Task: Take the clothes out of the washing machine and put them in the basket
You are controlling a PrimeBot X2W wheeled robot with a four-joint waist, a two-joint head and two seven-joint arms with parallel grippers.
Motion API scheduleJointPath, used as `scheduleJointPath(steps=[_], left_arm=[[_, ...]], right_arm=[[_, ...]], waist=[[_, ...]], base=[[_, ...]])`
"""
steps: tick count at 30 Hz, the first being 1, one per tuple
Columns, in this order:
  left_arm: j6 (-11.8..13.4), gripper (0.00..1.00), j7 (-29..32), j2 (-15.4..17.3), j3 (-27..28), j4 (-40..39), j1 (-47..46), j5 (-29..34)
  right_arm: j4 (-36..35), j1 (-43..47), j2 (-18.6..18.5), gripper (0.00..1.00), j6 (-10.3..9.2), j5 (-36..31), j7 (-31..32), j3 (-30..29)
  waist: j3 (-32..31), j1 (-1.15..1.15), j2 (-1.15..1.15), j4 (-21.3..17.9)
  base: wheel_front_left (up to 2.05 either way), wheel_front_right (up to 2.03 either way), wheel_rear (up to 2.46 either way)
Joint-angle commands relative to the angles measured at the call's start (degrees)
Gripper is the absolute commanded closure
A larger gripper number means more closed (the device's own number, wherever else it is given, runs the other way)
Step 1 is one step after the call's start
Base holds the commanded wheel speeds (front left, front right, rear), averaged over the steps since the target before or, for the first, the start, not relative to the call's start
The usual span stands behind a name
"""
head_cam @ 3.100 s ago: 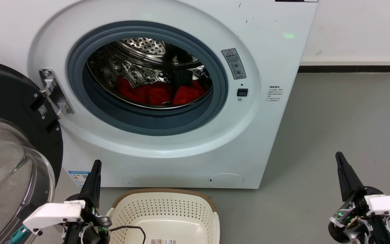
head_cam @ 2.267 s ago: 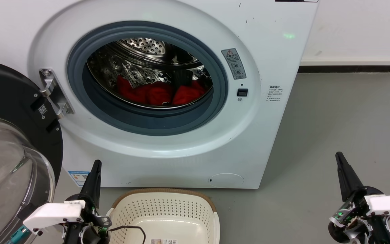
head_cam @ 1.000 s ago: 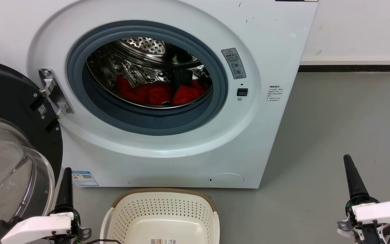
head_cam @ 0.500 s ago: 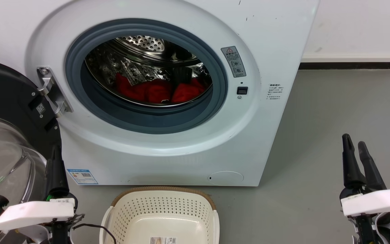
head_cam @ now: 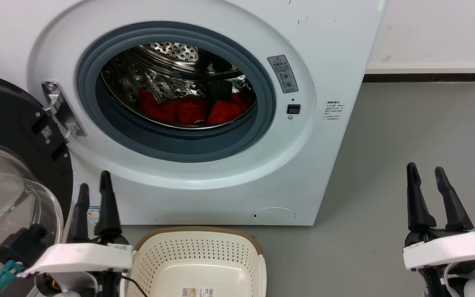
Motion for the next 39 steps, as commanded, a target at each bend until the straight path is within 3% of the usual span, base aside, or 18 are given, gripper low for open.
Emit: scheduleJointPath(steps=[1,11,29,39], left_arm=[[-0.2,0.0,-0.6,0.1,-1.0,-0.8,0.4,2.5],[1.1,0.0,-2.2,0.2,-5.1,-1.3,1.2,12.8],[6.7,0.0,-5.0,2.9,-11.1,-0.8,2.9,25.2],[6.1,0.0,-6.3,3.2,-12.5,2.1,3.5,28.6]], right_arm=[[-1.2,-0.1,-0.4,0.0,0.0,-2.2,-0.6,0.3],[-2.7,0.6,-0.4,0.0,0.0,-10.6,-2.2,2.1],[-1.2,2.4,-0.4,0.0,0.0,-21.9,-5.0,3.6],[0.0,2.7,-0.5,0.0,-0.01,-25.8,-6.3,3.6]], waist=[[0.0,0.0,0.0,0.0],[0.0,0.0,0.0,-0.1],[0.0,0.0,0.0,-0.1],[0.0,0.0,0.0,-0.3]], base=[[0.0,0.0,0.0],[0.0,0.0,0.0],[0.0,0.0,0.0],[0.0,0.0,0.0]])
